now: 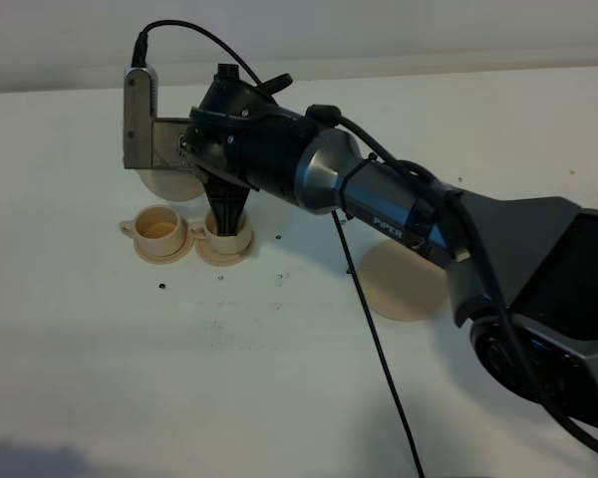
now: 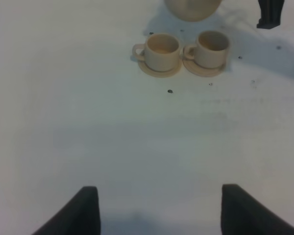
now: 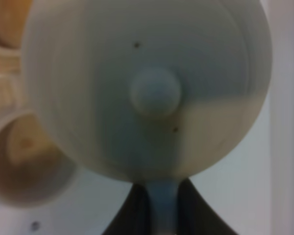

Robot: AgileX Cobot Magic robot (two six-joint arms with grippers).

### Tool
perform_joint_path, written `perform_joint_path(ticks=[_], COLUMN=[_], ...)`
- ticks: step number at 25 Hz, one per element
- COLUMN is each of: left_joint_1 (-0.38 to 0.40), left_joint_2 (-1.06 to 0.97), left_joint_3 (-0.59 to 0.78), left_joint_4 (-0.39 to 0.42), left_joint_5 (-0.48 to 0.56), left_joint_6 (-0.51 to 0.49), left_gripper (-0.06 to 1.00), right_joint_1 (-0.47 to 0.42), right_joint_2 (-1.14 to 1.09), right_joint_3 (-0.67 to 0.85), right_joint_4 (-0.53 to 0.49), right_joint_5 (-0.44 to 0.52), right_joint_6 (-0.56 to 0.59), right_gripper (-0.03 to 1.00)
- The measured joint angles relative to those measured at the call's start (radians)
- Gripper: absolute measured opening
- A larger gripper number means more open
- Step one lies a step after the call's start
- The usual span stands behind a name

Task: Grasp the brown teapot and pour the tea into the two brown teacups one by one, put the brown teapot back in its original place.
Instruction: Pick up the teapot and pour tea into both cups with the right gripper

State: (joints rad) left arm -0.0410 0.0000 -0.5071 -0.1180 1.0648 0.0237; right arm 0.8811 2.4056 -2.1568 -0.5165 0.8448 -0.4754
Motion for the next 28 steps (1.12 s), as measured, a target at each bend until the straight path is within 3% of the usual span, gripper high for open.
perform_joint_path(ticks=[13,28], left_joint_1=[0.000,0.000], left_joint_2=[0.000,0.000], left_joint_3=[0.000,0.000], left_joint_4=[0.000,0.000], left_joint_5=[0.000,0.000], left_joint_6=[0.000,0.000], left_gripper=[0.51,0.51], right_joint_1=[0.000,0.000], right_joint_2=[0.075,0.096], right_joint_3=[0.000,0.000], right_joint_4=[-0.220,-0.287], right_joint_5=[-0.068,-0.111], right_joint_6=[-0.052,-0.189], right_gripper=[0.09,0.09])
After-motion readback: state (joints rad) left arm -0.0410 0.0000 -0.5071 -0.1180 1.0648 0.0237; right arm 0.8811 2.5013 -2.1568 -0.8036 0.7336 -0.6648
